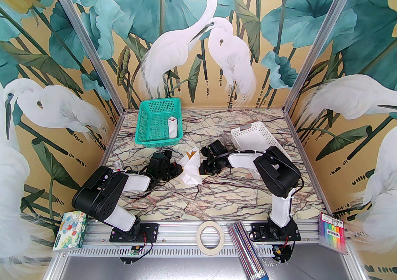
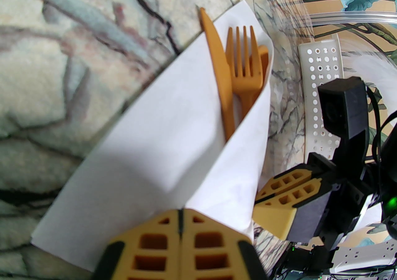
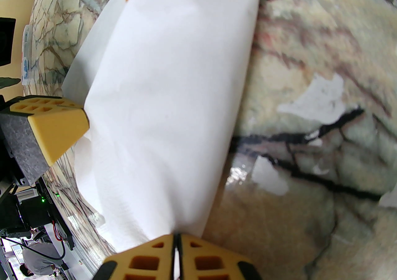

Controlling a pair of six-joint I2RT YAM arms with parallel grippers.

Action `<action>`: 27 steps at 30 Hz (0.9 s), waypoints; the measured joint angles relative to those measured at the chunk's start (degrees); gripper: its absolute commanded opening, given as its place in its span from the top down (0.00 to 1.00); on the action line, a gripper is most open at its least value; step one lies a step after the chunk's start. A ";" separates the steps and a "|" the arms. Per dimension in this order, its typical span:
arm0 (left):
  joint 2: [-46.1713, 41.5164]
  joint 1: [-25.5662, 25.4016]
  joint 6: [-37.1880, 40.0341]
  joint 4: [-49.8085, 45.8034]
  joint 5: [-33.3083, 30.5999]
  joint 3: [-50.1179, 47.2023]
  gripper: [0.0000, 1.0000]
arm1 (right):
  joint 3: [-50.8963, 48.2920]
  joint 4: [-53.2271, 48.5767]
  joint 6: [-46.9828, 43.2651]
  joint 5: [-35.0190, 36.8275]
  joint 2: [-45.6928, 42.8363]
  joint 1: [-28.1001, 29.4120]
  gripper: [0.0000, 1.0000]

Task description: Place the utensils on the paper napkin and roll it up

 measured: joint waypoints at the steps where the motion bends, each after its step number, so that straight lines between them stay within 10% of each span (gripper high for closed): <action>1: 0.00 0.00 0.00 -0.02 0.00 0.02 1.00 | -0.09 0.04 0.00 0.04 -0.09 0.00 0.87; 27: 0.00 0.00 0.15 -0.44 0.00 0.22 1.00 | -4.22 -1.29 2.95 -1.25 -4.00 2.54 0.87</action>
